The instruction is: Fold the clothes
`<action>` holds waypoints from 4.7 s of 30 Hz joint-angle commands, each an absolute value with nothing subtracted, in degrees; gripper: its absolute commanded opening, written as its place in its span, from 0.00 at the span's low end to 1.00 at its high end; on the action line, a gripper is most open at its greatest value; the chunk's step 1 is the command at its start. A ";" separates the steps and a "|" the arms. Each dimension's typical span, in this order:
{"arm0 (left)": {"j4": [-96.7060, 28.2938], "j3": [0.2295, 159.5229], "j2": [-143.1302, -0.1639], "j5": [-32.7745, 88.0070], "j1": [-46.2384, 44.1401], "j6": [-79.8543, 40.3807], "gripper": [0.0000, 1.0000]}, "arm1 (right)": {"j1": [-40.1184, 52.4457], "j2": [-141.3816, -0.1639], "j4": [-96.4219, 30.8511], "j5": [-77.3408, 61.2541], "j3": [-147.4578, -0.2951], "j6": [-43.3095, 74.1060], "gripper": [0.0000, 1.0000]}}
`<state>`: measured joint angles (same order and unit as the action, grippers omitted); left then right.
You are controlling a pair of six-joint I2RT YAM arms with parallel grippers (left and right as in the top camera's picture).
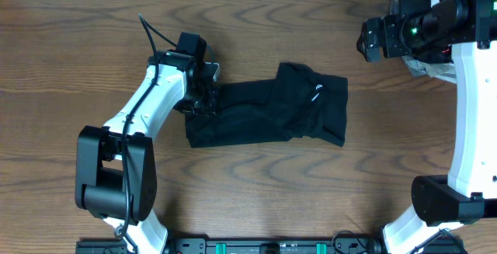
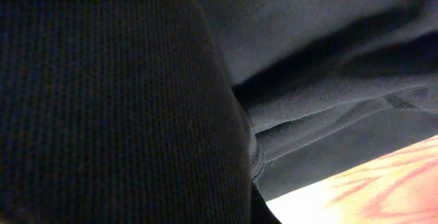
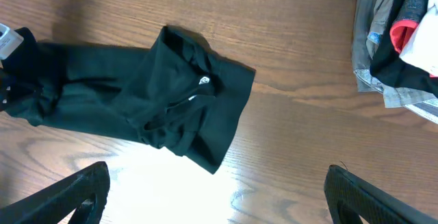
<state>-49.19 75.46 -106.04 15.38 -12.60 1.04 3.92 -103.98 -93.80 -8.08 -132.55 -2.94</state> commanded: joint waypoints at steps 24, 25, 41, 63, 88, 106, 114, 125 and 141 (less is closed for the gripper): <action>-47.46 76.44 -106.63 17.54 -17.74 -0.47 0.88 | 3.44 -104.27 -93.65 -7.97 -132.20 -2.17 0.98; -47.62 76.62 -106.61 17.54 -17.78 -1.04 0.88 | 3.44 -104.27 -93.62 -7.97 -132.20 -2.17 0.98; -58.54 79.37 -103.77 12.08 -11.99 -1.91 0.55 | 3.44 -104.27 -93.62 -8.38 -132.20 -2.20 0.98; -54.85 75.94 -104.97 -2.22 -13.19 -14.26 0.09 | 3.44 -104.27 -93.86 -8.91 -132.20 -2.17 0.98; -46.00 75.99 -107.70 13.54 -28.34 -16.40 0.08 | 3.44 -104.27 -93.49 -9.47 -132.20 -2.17 0.98; -50.83 84.38 -102.54 11.84 -24.12 -16.60 0.06 | 3.42 -104.27 -93.47 -9.41 -132.20 -2.22 0.98; -50.89 83.26 -103.61 7.64 -16.16 -16.60 0.06 | 3.40 -104.27 -92.95 -9.39 -132.20 -2.22 0.98; -48.99 82.46 -112.05 8.56 -16.21 -19.64 0.06 | 3.40 -104.27 -93.60 -9.41 -132.20 -2.20 0.99; -42.26 82.43 -113.60 18.79 -23.94 -20.27 0.06 | 3.40 -104.27 -92.97 -9.41 -132.20 -2.20 0.99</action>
<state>-42.59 82.74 -113.58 17.32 -22.09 -19.70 3.92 -103.98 -93.10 -9.04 -132.46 -2.94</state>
